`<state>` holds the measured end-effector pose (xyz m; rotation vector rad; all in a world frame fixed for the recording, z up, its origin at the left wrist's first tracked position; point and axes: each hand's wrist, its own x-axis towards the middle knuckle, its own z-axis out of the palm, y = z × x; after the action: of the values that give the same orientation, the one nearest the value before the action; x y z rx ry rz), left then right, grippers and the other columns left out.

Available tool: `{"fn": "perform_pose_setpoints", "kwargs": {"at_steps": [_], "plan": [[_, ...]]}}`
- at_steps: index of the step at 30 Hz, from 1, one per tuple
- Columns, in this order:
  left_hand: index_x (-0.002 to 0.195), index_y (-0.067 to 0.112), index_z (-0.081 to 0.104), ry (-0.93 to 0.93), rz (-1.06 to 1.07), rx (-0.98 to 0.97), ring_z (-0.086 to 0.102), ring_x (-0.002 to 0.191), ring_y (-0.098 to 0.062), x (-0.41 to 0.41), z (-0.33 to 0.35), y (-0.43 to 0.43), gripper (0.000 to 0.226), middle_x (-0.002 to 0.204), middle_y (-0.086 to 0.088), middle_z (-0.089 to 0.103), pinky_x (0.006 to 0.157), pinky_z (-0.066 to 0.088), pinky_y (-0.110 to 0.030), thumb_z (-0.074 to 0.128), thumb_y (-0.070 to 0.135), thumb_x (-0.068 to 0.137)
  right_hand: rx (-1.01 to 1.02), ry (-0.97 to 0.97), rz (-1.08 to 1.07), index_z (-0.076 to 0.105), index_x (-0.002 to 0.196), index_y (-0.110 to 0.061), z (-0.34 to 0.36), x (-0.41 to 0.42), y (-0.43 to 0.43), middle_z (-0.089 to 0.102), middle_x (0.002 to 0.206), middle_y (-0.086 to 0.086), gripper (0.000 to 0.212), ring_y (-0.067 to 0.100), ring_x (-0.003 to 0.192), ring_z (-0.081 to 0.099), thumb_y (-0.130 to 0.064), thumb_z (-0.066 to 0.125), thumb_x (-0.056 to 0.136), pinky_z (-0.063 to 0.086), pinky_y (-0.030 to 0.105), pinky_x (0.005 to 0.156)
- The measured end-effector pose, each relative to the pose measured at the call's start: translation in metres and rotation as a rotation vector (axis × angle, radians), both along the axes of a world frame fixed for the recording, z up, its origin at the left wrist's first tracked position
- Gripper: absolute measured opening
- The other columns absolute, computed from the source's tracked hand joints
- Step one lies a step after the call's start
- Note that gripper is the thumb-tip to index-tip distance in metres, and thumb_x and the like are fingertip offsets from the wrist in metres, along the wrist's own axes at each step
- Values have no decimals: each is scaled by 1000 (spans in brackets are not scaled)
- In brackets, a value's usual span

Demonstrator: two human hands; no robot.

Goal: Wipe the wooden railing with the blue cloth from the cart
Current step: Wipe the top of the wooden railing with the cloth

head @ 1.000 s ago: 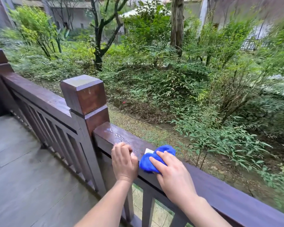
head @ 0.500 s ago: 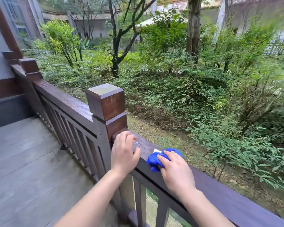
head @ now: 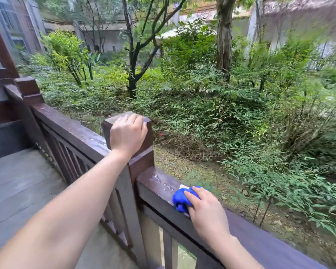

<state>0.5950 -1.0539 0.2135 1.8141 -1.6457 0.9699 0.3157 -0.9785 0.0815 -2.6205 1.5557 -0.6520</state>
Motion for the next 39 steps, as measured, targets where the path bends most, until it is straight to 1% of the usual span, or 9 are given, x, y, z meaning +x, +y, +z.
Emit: {"fn": "perform_pose_setpoints", "kwargs": {"at_steps": [2,6,13,18,24,29,33,37,39], "plan": [[100,13,72,-49,-9,-70,70,97,-27,3,-2,-1,26,103,-6,75,80,57,-40,49,24,98,40,13,-52,62,120,-23,2,13,-4,55,137,8,34,31,123,51,-27,58,86,39,35,105],[99,12,75,-133,-58,-191,73,91,-26,9,-8,-4,21,97,-5,77,73,59,-38,55,19,96,-12,39,46,68,111,-24,-17,5,8,66,123,7,40,32,111,62,-26,69,71,52,42,93],[95,12,75,-142,-130,-360,73,86,-26,15,-15,-14,24,93,-3,77,72,58,-36,52,20,96,47,-26,-115,54,126,-25,3,53,-31,47,144,6,36,28,126,44,-29,50,91,37,34,103],[93,14,74,-147,-146,-395,72,85,-25,17,-17,-17,22,91,-3,76,72,55,-36,53,19,95,-31,40,110,59,118,-27,-20,39,-4,59,134,8,37,34,122,55,-30,64,81,46,46,101],[95,13,76,-127,-166,-410,73,87,-25,16,-17,-15,21,94,-3,77,74,57,-36,55,18,94,24,-7,-97,59,121,-21,1,68,-32,50,141,12,33,31,125,47,-28,52,89,37,36,104],[93,14,76,-113,-196,-431,73,86,-24,17,-19,-17,21,94,-2,77,75,58,-35,55,18,94,-37,54,137,63,116,-26,-18,74,-17,63,128,10,41,33,115,60,-28,63,74,50,43,96],[93,14,75,-88,-206,-443,73,85,-24,16,-18,-18,21,93,-2,77,73,58,-35,55,18,94,8,-11,-38,60,111,-19,-3,90,-51,58,126,9,29,33,114,54,-30,52,86,45,37,89],[90,15,75,-52,-246,-462,72,83,-24,16,-19,-18,18,91,-1,76,73,57,-36,57,16,93,92,-26,-59,54,126,-20,4,129,-53,41,148,14,35,33,134,37,-27,50,92,31,39,110],[89,15,75,-25,-260,-475,72,83,-24,18,-20,-19,17,91,-1,76,73,57,-37,58,15,92,18,18,71,59,119,-19,-5,124,-34,52,138,15,35,38,127,47,-24,59,84,39,43,106]]}}
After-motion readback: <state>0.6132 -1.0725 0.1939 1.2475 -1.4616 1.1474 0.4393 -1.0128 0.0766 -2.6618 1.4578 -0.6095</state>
